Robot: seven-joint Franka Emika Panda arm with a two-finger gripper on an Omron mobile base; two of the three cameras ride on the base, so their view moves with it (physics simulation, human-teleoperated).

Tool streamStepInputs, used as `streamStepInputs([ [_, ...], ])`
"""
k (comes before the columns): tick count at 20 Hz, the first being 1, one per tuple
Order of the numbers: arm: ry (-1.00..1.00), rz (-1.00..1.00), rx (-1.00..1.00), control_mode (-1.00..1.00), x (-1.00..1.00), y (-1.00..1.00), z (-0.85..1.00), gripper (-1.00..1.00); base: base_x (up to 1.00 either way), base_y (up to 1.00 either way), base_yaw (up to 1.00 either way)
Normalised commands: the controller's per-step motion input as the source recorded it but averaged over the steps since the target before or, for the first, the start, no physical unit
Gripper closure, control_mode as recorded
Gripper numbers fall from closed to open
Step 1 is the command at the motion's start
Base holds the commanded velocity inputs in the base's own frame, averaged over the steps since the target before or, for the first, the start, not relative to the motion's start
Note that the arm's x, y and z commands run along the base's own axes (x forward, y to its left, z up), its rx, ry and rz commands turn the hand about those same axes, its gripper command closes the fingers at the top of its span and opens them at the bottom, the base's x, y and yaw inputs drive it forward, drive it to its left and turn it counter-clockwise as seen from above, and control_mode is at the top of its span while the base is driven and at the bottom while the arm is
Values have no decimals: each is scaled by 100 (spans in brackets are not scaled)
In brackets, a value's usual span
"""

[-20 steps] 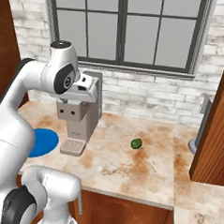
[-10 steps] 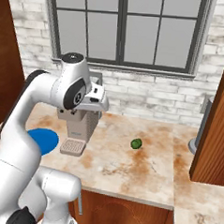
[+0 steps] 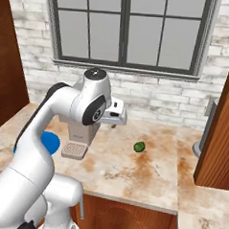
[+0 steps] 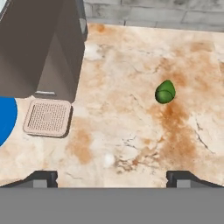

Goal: Pick the avocado and bread from the counter and place them on the plate. Then pick the jam from the cabinet and place it next to the plate. Lastly close the cabinet door.

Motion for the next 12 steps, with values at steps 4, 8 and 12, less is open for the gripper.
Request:
streamStepInputs([
  [4,0,0,0,-100,7,-36,-45,-100,0,0,0],
  [8,1,0,0,-100,18,-25,-48,-100,0,0,0],
  [12,1,0,0,-100,22,-21,-44,-100,0,0,0],
])
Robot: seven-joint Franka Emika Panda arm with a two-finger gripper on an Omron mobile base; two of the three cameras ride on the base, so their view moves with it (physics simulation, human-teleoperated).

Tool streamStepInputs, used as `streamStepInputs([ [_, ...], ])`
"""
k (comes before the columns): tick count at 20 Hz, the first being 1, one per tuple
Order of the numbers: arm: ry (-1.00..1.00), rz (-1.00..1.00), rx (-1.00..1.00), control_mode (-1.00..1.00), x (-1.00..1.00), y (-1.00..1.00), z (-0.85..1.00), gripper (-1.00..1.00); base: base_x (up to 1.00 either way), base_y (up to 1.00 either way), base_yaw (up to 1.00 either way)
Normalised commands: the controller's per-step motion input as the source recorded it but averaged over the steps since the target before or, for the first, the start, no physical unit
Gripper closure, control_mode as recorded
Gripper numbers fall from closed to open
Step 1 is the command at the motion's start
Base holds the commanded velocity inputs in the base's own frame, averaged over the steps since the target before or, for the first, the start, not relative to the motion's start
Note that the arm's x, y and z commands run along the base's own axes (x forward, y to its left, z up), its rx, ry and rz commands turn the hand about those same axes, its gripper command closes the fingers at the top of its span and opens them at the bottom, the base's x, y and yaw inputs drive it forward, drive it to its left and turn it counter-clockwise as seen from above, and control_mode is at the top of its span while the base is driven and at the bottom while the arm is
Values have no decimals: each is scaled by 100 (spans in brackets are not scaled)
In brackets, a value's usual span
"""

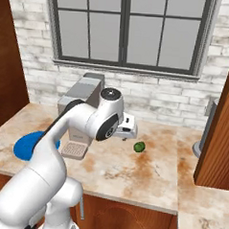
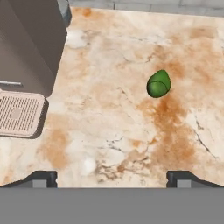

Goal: Pick the avocado and bread from the counter and place them on the plate. Then pick the jam from the cabinet and place it next to the plate. Lastly close the cabinet door.

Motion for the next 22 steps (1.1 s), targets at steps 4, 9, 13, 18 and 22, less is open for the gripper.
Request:
streamStepInputs([
  [4,0,0,-3,-100,23,-22,-35,-100,0,0,0],
  [9,0,0,-6,-100,21,-22,-33,-100,0,0,0],
  [13,0,0,-3,-100,26,-21,-34,-100,0,0,0],
  [18,0,0,-2,-100,24,-13,-27,-100,0,0,0],
  [22,0,0,0,-100,21,-16,-20,-100,0,0,0],
])
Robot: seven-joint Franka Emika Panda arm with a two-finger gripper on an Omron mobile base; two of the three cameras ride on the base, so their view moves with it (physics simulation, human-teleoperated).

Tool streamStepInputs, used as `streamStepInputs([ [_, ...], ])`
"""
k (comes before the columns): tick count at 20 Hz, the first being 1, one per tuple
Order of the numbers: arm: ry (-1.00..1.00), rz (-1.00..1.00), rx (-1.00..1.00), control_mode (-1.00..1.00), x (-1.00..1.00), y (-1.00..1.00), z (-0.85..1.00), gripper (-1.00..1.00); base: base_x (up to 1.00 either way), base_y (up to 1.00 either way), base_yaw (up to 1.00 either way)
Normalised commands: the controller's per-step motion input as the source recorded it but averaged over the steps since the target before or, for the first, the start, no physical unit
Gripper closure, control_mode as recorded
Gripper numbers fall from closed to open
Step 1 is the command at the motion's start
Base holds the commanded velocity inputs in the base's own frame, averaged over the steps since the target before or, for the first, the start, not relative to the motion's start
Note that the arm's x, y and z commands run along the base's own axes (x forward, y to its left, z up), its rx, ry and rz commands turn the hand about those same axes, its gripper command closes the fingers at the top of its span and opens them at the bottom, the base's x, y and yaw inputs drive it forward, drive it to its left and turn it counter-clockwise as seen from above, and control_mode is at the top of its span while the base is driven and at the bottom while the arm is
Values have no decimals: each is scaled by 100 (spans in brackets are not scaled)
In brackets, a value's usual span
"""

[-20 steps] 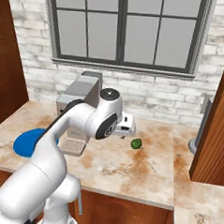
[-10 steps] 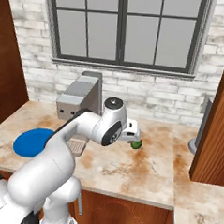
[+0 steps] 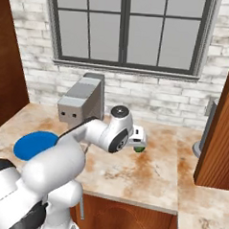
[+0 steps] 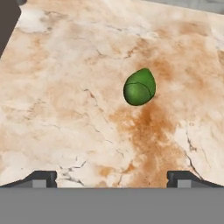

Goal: Pick the avocado and bread from the counter and place them on the plate. Then pick the jam from the cabinet and place it next to the plate. Lastly close the cabinet door.

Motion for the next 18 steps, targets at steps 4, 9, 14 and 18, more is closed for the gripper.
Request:
streamStepInputs([
  [4,0,0,-1,-100,22,-16,-14,-100,0,0,0],
  [9,0,0,0,-100,27,-5,-10,-100,0,0,0],
  [14,0,0,0,-100,30,0,-12,-100,0,0,0],
  [18,0,0,0,-100,28,-6,-22,-100,0,0,0],
])
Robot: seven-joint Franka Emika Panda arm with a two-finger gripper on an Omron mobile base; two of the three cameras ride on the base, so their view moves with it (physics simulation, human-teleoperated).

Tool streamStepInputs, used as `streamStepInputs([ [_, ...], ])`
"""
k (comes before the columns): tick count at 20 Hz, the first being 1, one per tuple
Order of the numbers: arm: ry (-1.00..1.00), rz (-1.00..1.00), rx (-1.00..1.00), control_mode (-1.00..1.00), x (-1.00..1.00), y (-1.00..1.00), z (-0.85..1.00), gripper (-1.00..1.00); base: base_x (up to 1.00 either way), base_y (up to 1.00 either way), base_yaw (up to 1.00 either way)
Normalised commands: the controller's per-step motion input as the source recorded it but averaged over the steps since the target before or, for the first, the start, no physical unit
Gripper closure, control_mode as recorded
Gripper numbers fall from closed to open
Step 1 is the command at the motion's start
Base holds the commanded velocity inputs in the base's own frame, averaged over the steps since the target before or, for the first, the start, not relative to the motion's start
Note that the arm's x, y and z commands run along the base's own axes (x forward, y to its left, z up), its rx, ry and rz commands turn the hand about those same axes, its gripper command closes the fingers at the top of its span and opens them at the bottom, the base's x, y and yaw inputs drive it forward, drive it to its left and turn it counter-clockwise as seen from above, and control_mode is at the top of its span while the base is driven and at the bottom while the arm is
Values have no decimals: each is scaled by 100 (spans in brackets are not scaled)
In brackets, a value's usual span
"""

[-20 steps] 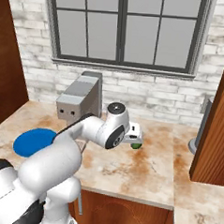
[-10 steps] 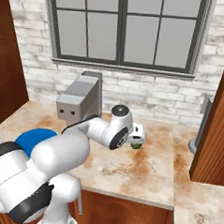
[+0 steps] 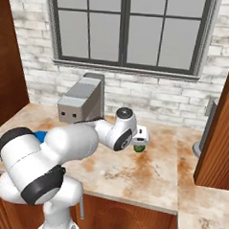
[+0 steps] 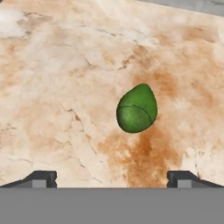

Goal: Pick the avocado and bread from the counter and place them on the plate. Then pick the jam from the cabinet and place it next to the plate. Lastly close the cabinet door.

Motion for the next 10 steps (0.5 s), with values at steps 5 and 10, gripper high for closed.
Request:
streamStepInputs([
  [5,0,0,-1,-100,24,-11,-26,-100,0,0,0],
  [10,0,0,-2,-100,21,-13,-25,-100,0,0,0],
])
